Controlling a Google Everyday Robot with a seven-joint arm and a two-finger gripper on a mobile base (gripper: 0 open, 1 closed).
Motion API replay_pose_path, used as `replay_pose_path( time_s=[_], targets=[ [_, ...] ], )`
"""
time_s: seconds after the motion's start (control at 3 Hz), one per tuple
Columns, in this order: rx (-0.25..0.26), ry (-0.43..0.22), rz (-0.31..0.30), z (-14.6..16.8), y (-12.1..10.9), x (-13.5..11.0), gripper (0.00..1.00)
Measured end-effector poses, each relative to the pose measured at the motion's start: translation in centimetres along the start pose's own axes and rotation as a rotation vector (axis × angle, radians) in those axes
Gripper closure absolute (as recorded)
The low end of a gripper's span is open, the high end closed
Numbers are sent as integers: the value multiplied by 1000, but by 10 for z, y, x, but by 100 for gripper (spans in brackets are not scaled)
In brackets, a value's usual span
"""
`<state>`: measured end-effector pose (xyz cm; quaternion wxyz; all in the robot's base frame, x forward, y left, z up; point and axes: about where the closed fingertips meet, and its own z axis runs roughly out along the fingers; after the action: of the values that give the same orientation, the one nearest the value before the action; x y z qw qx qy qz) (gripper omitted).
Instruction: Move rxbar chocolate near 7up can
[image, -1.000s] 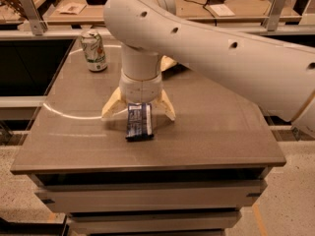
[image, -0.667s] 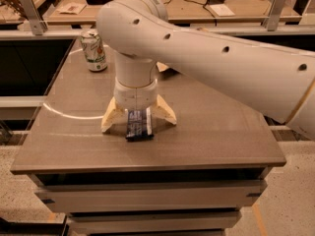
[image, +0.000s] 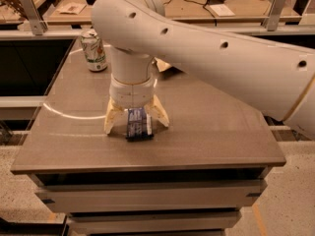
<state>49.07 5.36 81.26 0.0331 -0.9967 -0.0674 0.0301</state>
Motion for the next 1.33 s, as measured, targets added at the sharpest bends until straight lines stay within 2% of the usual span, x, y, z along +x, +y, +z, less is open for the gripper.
replay_pose_path(
  time_s=[0.33,0.67,1.0,1.33],
  targets=[
    [0,0,0,-9,-1,-1,87],
    [1,0,1,-17,-1,-1,100],
    [28,64,77,-37,-1,-6,100],
    [90,147,175,-68,-3,2,100]
  ],
)
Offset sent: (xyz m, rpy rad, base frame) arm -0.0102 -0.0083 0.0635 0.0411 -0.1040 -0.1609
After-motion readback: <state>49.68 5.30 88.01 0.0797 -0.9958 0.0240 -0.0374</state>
